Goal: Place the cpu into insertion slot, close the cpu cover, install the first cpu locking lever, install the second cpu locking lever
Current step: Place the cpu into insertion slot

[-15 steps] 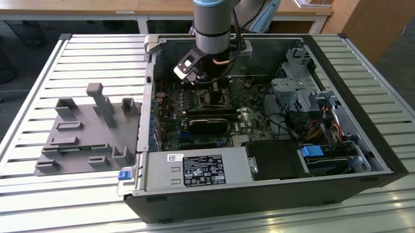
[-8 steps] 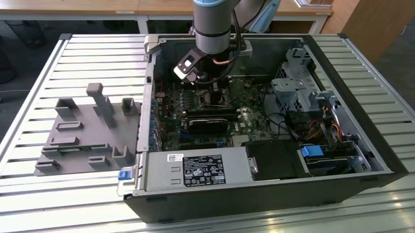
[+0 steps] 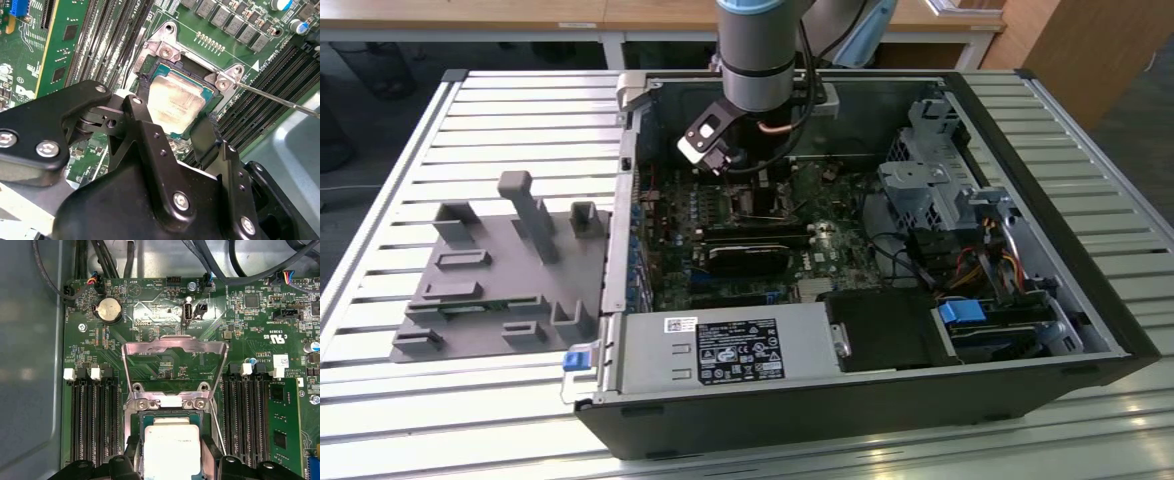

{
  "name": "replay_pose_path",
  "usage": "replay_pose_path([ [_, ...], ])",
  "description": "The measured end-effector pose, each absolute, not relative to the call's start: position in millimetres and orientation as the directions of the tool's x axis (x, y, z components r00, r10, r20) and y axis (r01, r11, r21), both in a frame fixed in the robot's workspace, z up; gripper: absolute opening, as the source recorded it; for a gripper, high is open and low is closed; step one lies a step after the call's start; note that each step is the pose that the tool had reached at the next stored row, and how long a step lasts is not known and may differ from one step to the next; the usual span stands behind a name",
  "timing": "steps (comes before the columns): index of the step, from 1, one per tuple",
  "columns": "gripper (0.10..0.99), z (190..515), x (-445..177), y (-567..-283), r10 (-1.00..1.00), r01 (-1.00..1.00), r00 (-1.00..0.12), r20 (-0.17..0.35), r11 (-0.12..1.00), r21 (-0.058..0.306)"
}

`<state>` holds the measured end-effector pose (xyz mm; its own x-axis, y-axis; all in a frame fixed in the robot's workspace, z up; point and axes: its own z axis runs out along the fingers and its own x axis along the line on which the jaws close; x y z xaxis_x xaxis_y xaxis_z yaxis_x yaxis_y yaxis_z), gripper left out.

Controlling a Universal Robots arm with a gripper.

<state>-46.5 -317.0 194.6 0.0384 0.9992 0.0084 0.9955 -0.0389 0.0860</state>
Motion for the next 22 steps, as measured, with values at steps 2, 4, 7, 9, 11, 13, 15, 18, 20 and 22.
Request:
replay_pose_path([
  [2,0.600,195,-47,-317,0.999,0.996,0.038,0.008,-0.039,0.086],
  [4,0.600,196,-47,-317,0.999,0.996,0.038,0.008,-0.039,0.086],
  [7,0.600,200,-47,-317,0.999,0.996,0.038,0.008,-0.039,0.086],
  [9,0.600,202,-47,-317,0.999,0.996,0.038,0.008,-0.039,0.086],
  [11,0.600,204,-46,-317,0.999,0.996,0.038,0.008,-0.039,0.085],
  [13,0.584,206,-46,-317,0.999,0.996,0.038,0.008,-0.039,0.083],
  [15,0.463,206,-44,-317,0.999,0.996,0.038,0.013,-0.039,0.077],
  [18,0.345,207,-42,-317,0.999,0.997,0.039,0.015,-0.039,0.065],
  [20,0.345,207,-40,-317,0.999,0.998,0.039,0.016,-0.040,0.058],
  [22,0.227,207,-39,-317,0.999,0.998,0.039,0.016,-0.040,0.054],
])
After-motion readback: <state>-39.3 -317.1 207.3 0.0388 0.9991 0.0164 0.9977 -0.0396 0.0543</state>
